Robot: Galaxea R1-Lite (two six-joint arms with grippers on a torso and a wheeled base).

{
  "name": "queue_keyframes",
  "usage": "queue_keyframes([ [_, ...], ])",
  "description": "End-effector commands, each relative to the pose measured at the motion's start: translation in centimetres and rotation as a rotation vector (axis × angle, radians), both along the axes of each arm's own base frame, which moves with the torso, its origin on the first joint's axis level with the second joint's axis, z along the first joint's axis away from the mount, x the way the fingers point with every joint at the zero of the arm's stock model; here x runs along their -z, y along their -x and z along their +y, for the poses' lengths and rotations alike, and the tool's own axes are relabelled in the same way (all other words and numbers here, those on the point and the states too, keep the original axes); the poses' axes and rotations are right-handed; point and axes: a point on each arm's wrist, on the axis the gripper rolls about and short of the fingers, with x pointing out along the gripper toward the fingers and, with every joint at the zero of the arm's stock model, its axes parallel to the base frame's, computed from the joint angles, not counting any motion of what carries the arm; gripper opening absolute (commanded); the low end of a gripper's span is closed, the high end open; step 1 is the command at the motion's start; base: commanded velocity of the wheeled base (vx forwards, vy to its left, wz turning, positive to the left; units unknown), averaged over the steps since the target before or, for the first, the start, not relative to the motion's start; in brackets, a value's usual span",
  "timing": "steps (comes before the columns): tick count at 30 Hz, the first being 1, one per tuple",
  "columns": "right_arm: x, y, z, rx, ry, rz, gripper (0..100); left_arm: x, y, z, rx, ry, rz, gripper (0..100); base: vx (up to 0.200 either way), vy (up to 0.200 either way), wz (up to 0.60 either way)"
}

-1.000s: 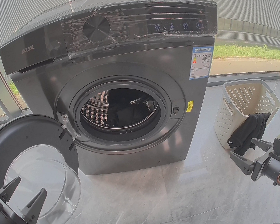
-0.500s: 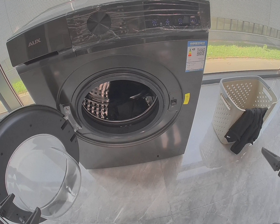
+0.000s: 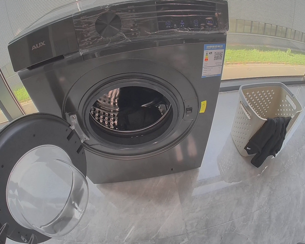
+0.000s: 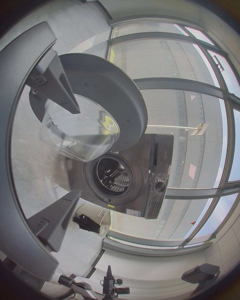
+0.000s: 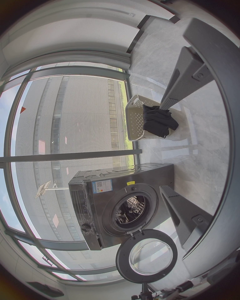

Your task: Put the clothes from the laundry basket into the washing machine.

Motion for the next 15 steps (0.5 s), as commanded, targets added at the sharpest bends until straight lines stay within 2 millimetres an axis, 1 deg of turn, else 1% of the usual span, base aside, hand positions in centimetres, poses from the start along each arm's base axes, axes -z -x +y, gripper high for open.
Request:
queue_keyframes([
  [1, 1.9, 3.5, -0.5, -0.001, 0.015, -0.101, 100, 1.8, 1.5, 0.2, -0.071, 0.005, -0.023, 100, 0.0, 0.0, 0.0],
  [2, 2.1, 3.7, -0.4, -0.009, 0.016, -0.096, 100, 1.9, 1.5, 0.2, -0.071, 0.005, -0.015, 100, 0.0, 0.0, 0.0],
  [3, 2.9, 4.3, -0.4, -0.032, 0.021, -0.086, 100, 2.1, 1.6, 0.2, -0.076, 0.01, -0.003, 100, 0.0, 0.0, 0.0],
  [5, 3.8, 4.9, -0.3, -0.057, 0.022, -0.072, 100, 2.1, 1.6, 0.2, -0.083, 0.007, -0.005, 100, 0.0, 0.0, 0.0],
  [7, 4.7, 5.6, -0.2, -0.084, 0.023, -0.071, 100, 2.1, 1.6, 0.1, -0.123, -0.006, -0.007, 100, 0.0, 0.0, 0.0],
  [9, 4.6, 5.8, 0.0, -0.115, 0.022, -0.068, 100, 2.1, 1.6, 0.1, -0.17, -0.02, -0.009, 100, 0.0, 0.0, 0.0],
  [12, 4.6, 5.8, 0.0, -0.106, 0.026, -0.067, 100, 2.2, 2.0, -0.1, -0.244, -0.024, -0.047, 100, 0.0, 0.0, 0.0],
  [15, 4.6, 5.8, 0.0, -0.095, 0.068, -0.068, 100, 2.2, 2.1, -0.2, -0.243, -0.014, -0.053, 100, 0.0, 0.0, 0.0],
])
